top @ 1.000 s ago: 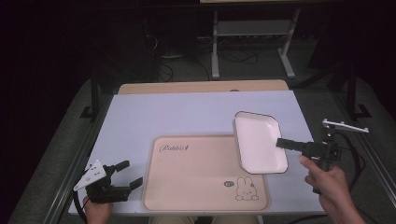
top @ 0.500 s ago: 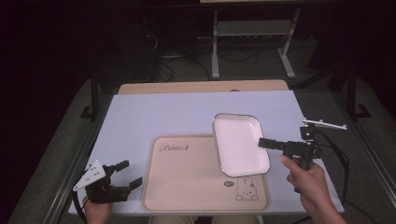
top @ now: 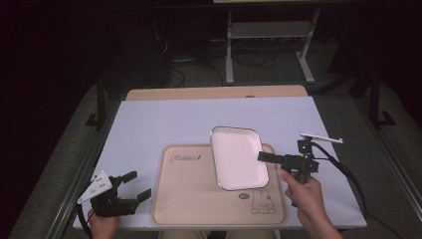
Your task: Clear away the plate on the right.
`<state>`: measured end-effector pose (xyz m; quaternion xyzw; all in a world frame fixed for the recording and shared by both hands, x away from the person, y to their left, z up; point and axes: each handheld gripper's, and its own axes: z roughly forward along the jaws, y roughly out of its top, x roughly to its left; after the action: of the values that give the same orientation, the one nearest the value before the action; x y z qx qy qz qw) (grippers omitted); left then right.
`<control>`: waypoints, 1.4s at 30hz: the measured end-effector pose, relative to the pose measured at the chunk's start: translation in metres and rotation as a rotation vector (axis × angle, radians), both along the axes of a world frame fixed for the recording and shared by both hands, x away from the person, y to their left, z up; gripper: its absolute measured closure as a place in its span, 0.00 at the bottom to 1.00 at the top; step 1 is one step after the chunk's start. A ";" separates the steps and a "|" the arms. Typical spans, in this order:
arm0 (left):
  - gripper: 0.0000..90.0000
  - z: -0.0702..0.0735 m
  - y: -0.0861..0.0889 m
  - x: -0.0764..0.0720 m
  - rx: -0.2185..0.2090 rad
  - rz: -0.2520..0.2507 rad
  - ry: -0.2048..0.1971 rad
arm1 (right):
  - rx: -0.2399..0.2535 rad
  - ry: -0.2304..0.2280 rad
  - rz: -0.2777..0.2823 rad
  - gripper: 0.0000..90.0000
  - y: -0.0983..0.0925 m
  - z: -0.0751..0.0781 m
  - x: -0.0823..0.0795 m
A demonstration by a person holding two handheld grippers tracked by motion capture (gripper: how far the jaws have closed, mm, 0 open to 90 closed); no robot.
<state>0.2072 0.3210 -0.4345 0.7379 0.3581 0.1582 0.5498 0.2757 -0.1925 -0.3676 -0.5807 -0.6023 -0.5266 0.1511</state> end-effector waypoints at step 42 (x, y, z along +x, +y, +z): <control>0.16 0.000 0.001 0.000 -0.009 -0.004 -0.005 | -0.199 0.118 -0.112 0.98 0.043 -0.079 0.009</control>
<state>0.2071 0.3224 -0.4341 0.7356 0.3560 0.1576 0.5543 0.2847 -0.1500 -0.4464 -0.6556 -0.6082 -0.4367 0.0980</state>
